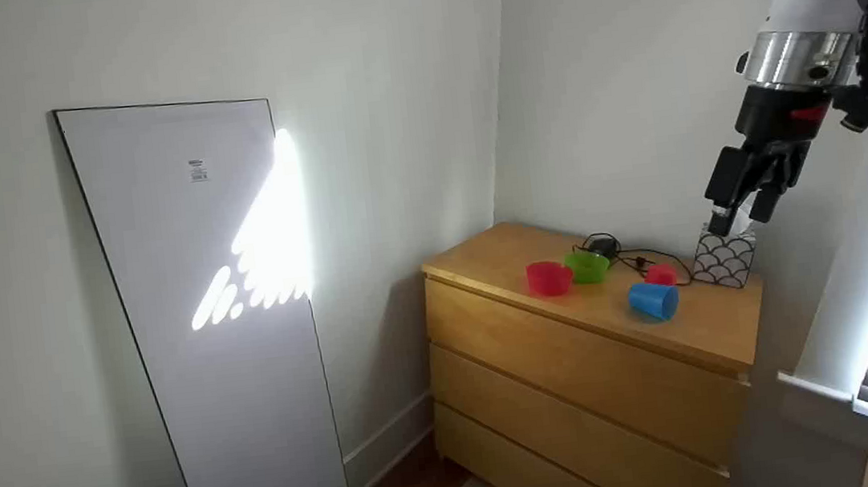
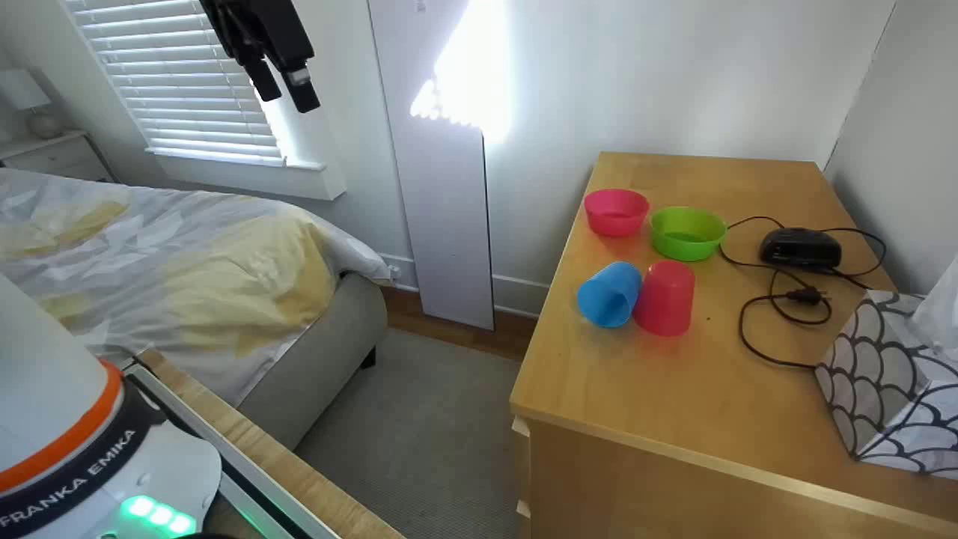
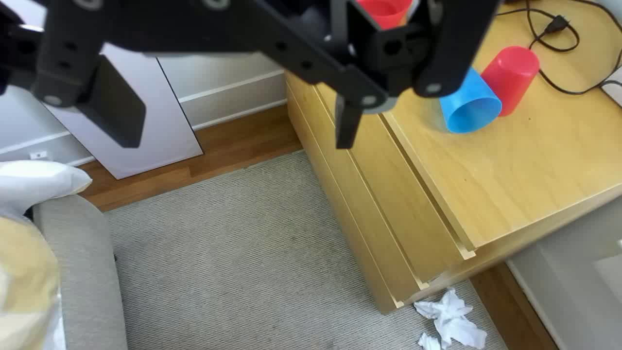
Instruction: Put the blue cup upright
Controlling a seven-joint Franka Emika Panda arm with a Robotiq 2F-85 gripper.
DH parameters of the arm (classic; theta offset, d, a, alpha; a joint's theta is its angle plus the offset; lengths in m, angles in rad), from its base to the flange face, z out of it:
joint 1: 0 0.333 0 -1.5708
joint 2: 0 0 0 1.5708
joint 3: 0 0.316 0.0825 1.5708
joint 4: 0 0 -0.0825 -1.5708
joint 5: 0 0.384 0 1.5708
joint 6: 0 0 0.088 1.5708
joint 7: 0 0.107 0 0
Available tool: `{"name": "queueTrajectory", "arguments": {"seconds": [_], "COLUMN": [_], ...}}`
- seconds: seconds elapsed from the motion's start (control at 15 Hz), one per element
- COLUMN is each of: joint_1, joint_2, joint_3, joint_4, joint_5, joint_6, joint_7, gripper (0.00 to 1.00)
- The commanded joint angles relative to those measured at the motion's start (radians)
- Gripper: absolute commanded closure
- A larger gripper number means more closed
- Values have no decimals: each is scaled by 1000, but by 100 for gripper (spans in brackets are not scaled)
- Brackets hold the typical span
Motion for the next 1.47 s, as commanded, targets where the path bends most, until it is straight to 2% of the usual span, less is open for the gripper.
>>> {"name": "queueTrajectory", "arguments": {"seconds": [0.0,0.73,0.93,1.2,1.33,1.4], "joint_1": [-4,-4,-51,-143,-182,-197], "joint_2": [1,1,68,168,237,286], "joint_3": [3,3,-68,-204,-253,-278], "joint_4": [2,2,3,1,1,-1], "joint_5": [3,3,31,55,77,89], "joint_6": [-2,-2,70,154,250,349], "joint_7": [-3,-3,15,3,14,8], "gripper": [0,0,0,0,0,0]}}
